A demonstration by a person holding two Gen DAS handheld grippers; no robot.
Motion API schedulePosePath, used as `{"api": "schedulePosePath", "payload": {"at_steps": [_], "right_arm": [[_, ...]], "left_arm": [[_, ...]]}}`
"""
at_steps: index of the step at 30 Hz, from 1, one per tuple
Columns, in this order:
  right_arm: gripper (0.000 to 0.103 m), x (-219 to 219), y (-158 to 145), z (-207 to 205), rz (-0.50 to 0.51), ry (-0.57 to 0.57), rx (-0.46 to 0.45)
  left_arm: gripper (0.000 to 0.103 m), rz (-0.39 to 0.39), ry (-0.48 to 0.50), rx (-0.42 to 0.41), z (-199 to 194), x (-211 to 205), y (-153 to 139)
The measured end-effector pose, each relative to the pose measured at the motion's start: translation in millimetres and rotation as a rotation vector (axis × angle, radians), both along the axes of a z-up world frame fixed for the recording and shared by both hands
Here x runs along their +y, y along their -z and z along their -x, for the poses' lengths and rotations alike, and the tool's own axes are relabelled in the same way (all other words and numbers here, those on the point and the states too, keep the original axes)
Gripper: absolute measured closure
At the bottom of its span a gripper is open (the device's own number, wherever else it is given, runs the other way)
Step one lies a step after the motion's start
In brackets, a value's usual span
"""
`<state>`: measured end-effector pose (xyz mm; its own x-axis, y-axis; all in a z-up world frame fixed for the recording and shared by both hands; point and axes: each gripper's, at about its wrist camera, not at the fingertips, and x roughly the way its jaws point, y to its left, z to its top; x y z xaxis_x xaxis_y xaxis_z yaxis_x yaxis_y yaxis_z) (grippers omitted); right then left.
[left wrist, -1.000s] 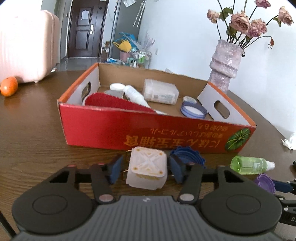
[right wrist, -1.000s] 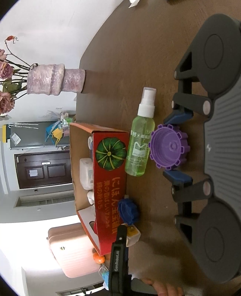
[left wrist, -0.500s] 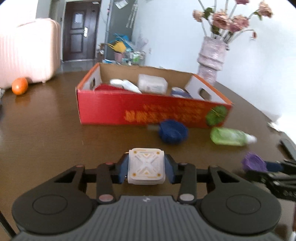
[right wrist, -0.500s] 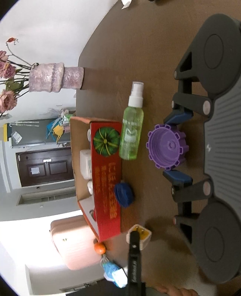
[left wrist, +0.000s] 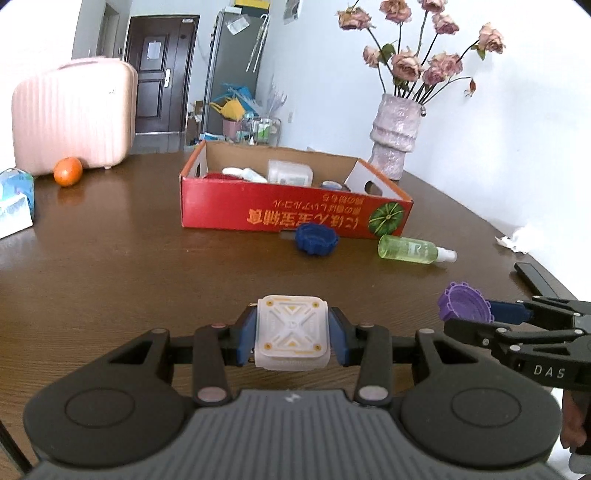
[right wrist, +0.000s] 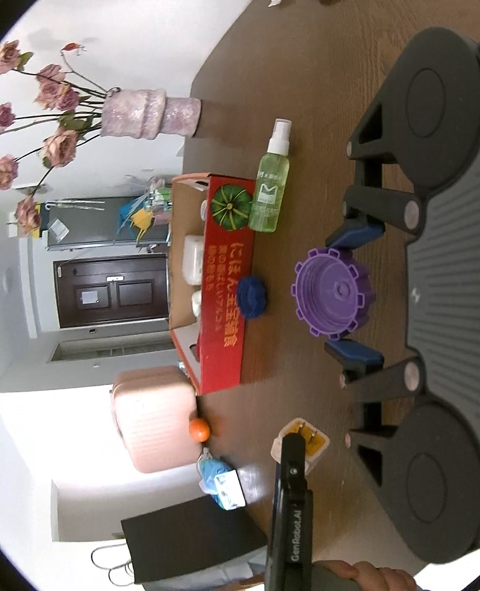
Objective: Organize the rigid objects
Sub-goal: 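Lift the beige block with the left tool while the right tool lifts the purple cap toward the box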
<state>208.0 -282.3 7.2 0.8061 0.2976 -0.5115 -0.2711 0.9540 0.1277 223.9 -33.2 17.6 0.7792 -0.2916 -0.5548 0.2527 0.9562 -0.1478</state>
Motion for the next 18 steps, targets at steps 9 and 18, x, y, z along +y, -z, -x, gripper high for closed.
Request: {"api": "schedulePosePath", "payload": {"at_steps": [9,18], "right_arm": [[0.051,-2.8,-7.9,6.0,0.005,0.028,-0.021],[0.051,-6.2,-37.5,-47.4,-0.026,-0.011,-0.068]], "left_arm": [[0.062,0.013,0.022,-0.025,-2.9,2.8,-7.4],[0.062,0.037,0.063,-0.095,-65.3,0.7,-40.0]]}}
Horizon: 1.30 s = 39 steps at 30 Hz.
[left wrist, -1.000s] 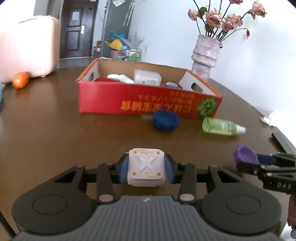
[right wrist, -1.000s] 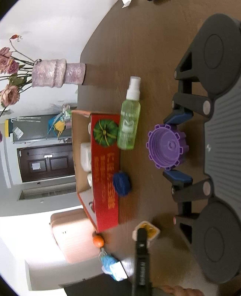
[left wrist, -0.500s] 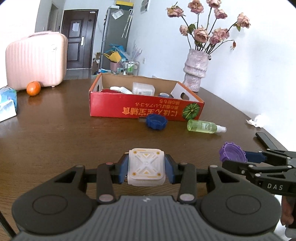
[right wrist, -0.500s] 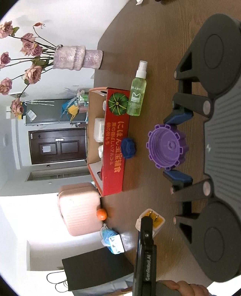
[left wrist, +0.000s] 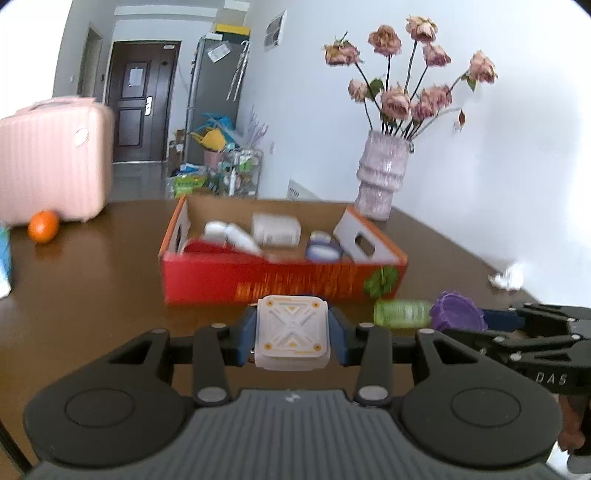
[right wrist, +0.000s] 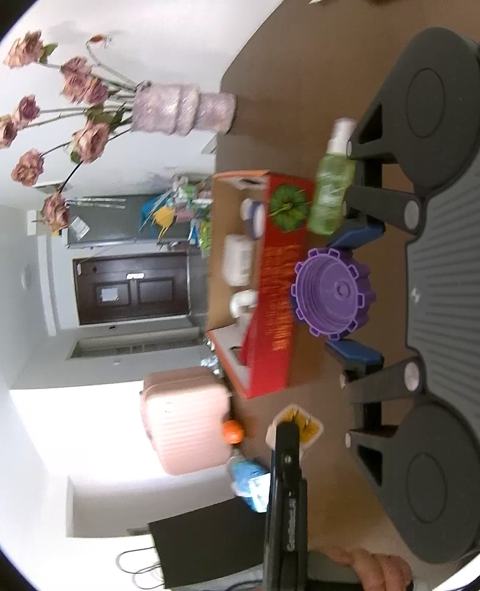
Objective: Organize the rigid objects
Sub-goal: 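Lift the beige block with the left tool while the right tool lifts the purple cap toward the box, then open the left tool inside the red box while the right tool releases the purple cap there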
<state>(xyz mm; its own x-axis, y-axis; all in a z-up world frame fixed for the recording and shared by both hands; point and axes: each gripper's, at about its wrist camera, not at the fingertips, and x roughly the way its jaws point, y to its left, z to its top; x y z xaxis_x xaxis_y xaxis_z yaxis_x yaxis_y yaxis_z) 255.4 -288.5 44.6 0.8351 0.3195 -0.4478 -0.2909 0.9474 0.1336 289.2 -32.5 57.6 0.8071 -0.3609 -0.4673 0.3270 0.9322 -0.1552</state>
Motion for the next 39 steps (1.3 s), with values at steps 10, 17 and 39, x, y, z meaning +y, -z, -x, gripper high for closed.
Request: {"api": "schedulePosePath", "payload": {"at_steps": [10,17,39], "right_arm": [[0.051,7.8,-15.4,-149.1,-0.041,-0.055,0.059],[0.051,24.1,9.1,-260.2,0.055,-0.049,0.201],[0.034,5.4,-4.9,-259.1,0.073,0.008,0.190]], "left_arm": [[0.062,0.027,0.072,0.105,-172.5,-32.5,-7.4],[0.061,-0.015,0.045,0.222,-271.1,-55.5,23.6],[0.011,-0.143,-0.018,0.085,-229.1,-24.5,2.5]]}}
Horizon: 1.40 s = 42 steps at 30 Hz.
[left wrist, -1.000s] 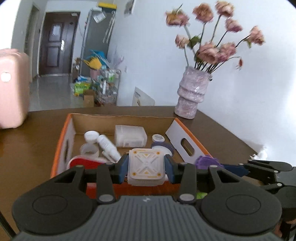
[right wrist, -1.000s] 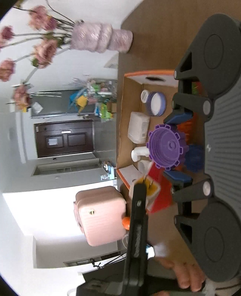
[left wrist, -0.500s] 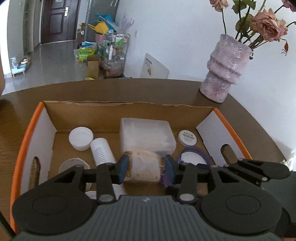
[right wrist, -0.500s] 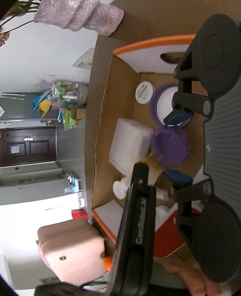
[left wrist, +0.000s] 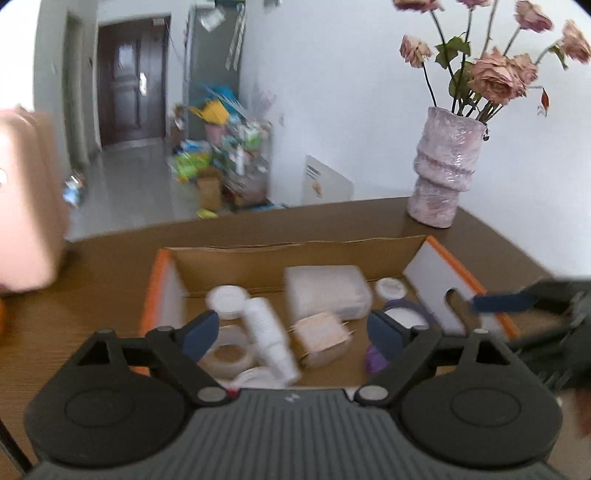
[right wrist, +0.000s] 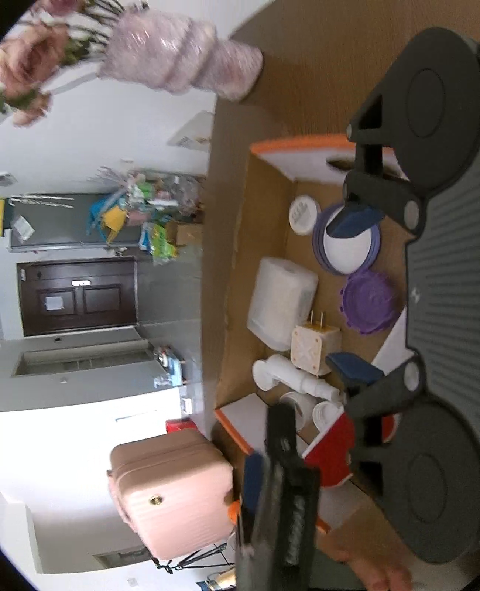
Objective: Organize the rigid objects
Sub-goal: 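Open the left tool inside the red box while the right tool releases the purple cap there, then move both tools back toward the blue cap and green spray bottle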
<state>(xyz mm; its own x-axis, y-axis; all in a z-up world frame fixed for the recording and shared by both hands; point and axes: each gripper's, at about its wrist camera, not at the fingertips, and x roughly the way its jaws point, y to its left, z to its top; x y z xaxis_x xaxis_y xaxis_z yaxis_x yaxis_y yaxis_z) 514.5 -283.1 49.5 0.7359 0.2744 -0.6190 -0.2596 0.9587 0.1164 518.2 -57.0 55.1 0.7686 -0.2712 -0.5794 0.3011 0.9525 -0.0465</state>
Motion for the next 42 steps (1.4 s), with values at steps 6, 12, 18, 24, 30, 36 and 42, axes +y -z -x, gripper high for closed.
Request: {"api": "schedulePosePath", "payload": {"at_steps": [6,12,18,24,30,36,42], "right_arm": [[0.030,-24.7,-27.0,54.8,-0.040,0.052,-0.050],[0.027,-37.0,-41.6,114.8,-0.101,0.081,-0.103],[0.025,-37.9,-43.2,171.5,-0.135,0.067,-0.166],[0.020,-40.9,-14.3,256.3,-0.105,0.088,-0.252],[0.017,-44.8,29.3,339.8,-0.088,0.047,-0.218],[0.015,-41.1,61.8,381.7,-0.100,0.027,-0.153],[0.015,-39.9,62.8,378.8,-0.042,0.028,-0.187]], "left_arm": [[0.000,-0.049,-0.101,-0.133,78.2,28.5,-18.6],[0.000,-0.033,-0.177,-0.198,148.2,45.4,-34.2],[0.000,-0.019,-0.211,-0.220,209.9,46.1,-40.8],[0.000,-0.003,-0.179,-0.177,287.2,32.6,-8.1],[0.000,0.053,-0.199,-0.095,354.3,21.7,32.2],[0.000,0.053,-0.163,-0.001,374.5,9.6,55.4],[0.000,0.050,-0.165,0.005,357.8,0.3,54.6]]}}
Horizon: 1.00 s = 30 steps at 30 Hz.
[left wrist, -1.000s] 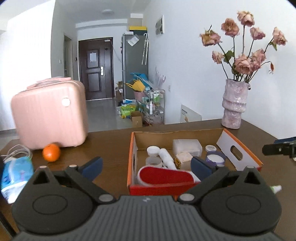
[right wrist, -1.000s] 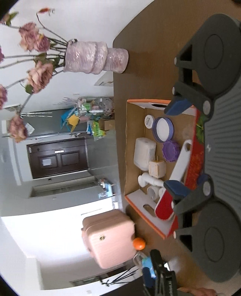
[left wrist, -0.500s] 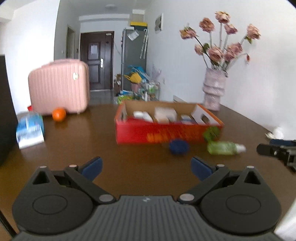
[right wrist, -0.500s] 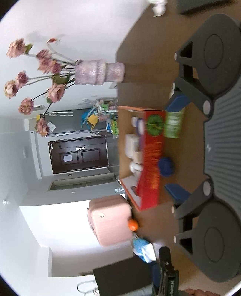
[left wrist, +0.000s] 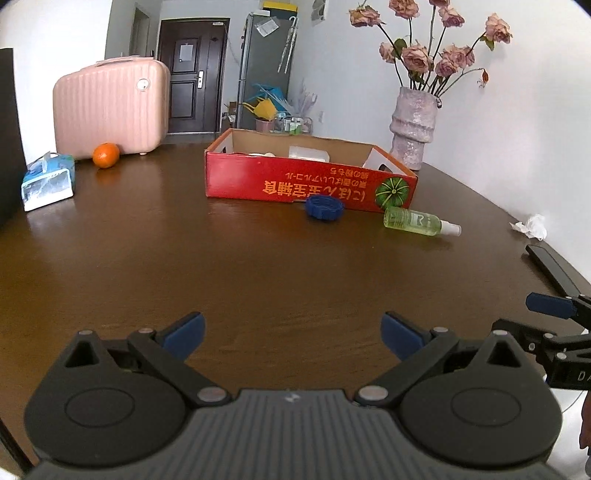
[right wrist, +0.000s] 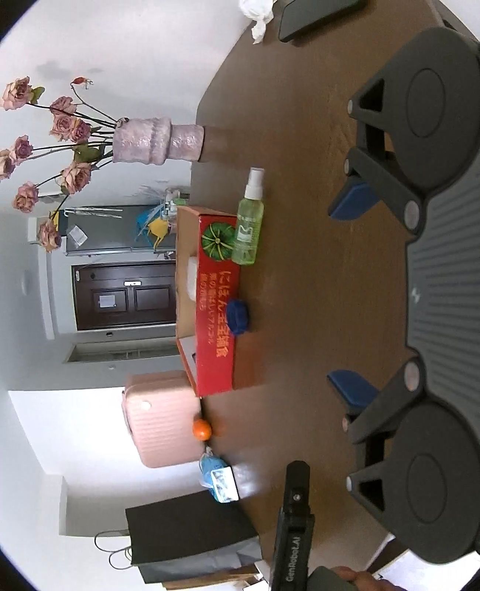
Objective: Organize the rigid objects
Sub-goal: 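Move both tools back toward the blue cap and green spray bottle, then grasp the dark blue ridged cap with the left tool while the right tool grasps the green spray bottle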
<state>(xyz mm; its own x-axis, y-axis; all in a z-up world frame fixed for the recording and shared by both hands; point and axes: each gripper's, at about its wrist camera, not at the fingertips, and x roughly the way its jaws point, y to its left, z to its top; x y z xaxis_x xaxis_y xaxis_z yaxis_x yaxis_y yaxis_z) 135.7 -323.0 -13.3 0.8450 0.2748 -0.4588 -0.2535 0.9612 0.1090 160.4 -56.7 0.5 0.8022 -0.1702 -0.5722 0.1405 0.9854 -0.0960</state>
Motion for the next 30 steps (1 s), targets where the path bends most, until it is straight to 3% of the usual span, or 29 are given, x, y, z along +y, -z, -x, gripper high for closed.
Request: {"api": "schedulePosePath", "payload": {"at_steps": [8,24,27,29,30], "right_arm": [[0.018,-10.6,4.4,-51.2,0.060,0.028,0.037],[0.022,-24.2,10.9,-230.0,0.201,-0.002,0.091],[0.031,-23.8,15.9,-246.6,0.180,-0.038,0.124],[0.038,-23.4,18.7,-253.6,0.156,-0.045,0.137],[0.051,-23.4,20.0,-255.9,0.142,-0.046,0.144]], "left_arm": [[0.000,-0.006,0.038,0.016,-51.5,-17.3,0.6],[0.006,-0.034,0.127,0.076,-242.7,-72.0,23.3],[0.015,-0.033,0.118,0.080,-259.3,-75.5,29.8],[0.033,-0.023,0.116,0.099,-265.4,-76.2,34.2],[0.044,-0.031,0.120,0.093,-265.1,-77.1,35.9]]}}
